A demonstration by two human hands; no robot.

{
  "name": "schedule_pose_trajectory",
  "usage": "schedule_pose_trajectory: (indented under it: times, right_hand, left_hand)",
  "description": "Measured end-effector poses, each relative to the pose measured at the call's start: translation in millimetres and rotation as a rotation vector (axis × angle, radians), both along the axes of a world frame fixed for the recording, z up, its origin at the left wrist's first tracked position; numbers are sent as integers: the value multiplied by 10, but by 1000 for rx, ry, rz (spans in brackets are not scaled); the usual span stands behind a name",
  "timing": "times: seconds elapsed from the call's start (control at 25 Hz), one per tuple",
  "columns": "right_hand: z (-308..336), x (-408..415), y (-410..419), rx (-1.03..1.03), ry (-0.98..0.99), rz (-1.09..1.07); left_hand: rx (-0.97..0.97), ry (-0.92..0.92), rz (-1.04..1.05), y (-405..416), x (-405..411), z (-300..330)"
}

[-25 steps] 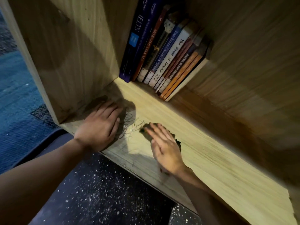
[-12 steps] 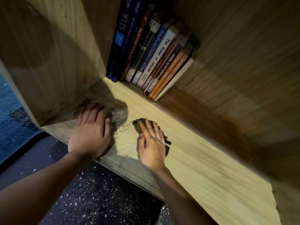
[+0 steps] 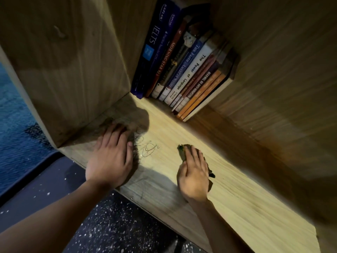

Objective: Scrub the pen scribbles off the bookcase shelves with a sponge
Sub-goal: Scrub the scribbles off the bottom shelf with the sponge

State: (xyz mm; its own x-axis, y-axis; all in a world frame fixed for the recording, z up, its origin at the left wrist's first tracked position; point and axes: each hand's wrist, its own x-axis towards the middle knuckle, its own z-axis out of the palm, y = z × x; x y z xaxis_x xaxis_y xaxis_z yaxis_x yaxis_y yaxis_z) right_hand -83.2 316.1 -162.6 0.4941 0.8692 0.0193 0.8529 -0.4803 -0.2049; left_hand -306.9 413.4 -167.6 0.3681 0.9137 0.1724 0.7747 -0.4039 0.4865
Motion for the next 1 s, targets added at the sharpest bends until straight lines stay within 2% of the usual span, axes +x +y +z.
schedule_pose_trajectory:
  times: [0.08,0.2,0.28,0.32,0.4,0.48,0.52,0.56,0.6,0.72,0.8,0.88,1.0]
  right_hand:
    - [-12,-382,52,4,-34,-12]
    - [96,-863,-370,-19,72,341]
    - [112,-669,-731,-108,116,537]
    - [85,-399,-863,-93,48,562]
    - [-12,209,-1009,33,-127,426]
    - [-26,491,-898,62,-57,48]
    - [-58,451,-764,102,4,-81]
    - [-90,315,-672,142,26,-108]
    - [-65,84,-682,145,33,-50]
    - [-95,-222,-1192,59,0,372]
    - [-23,59,-1689,51,-30,388]
    - [69,488,-1963,120,7,149]
    - [39,1131,-1687,64,-3,-297]
  left_hand:
    - [2,2,-5,-3,3,15]
    - [-14,15,-12,-21,-8,34]
    - [-19,7,-26,-24,-34,37]
    - [-12,2,-25,-23,-42,52]
    - [3,2,-33,-27,-37,59]
    - [21,4,-52,-33,-32,30]
    - [33,13,-67,-8,-35,13]
    - [43,24,-96,-15,-38,-9]
    - [42,40,-121,-35,-28,-16]
    - [27,46,-133,-22,-28,-61]
    - [5,15,-92,-17,-50,-56]
    - [10,21,-71,-15,-36,-31]
    - [68,96,-207,-8,14,-31]
